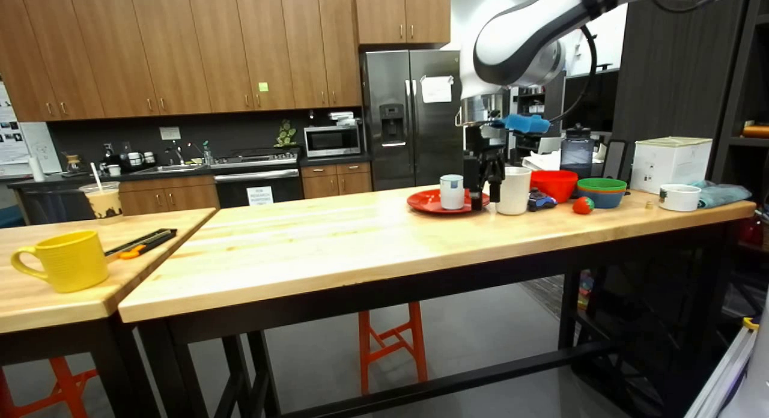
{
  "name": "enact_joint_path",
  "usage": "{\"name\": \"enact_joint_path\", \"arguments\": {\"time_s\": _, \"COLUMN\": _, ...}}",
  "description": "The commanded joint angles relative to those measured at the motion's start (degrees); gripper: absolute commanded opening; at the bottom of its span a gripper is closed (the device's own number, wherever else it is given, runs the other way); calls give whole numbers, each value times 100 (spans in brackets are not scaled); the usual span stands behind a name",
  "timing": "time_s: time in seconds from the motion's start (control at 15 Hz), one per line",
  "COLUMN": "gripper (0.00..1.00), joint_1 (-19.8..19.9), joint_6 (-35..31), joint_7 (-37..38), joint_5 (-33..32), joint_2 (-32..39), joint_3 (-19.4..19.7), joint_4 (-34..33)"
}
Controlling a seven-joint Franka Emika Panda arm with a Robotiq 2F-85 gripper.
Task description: Pick up the white cup from the red plate and place it on the table
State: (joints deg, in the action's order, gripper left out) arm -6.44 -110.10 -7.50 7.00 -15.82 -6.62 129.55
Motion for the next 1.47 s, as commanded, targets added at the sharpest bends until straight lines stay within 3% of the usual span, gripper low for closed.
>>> {"name": "enact_joint_path", "arguments": {"time_s": 0.0, "gripper": 100, "joint_1": 5, "joint_6": 33, "joint_7": -295, "joint_5": -242, "joint_2": 680, "joint_3": 92, "joint_4": -767}}
{"name": "enact_joint_path", "arguments": {"time_s": 0.33, "gripper": 100, "joint_1": 77, "joint_6": 73, "joint_7": -424, "joint_5": -381, "joint_2": 1100, "joint_3": 163, "joint_4": -1327}}
{"name": "enact_joint_path", "arguments": {"time_s": 0.4, "gripper": 100, "joint_1": 36, "joint_6": -15, "joint_7": -307, "joint_5": -282, "joint_2": 953, "joint_3": 123, "joint_4": -1092}}
{"name": "enact_joint_path", "arguments": {"time_s": 1.13, "gripper": 100, "joint_1": 26, "joint_6": -32, "joint_7": -337, "joint_5": -266, "joint_2": 1060, "joint_3": 114, "joint_4": -1133}}
{"name": "enact_joint_path", "arguments": {"time_s": 1.4, "gripper": 100, "joint_1": 155, "joint_6": -23, "joint_7": -548, "joint_5": -741, "joint_2": 1342, "joint_3": 217, "joint_4": -1653}}
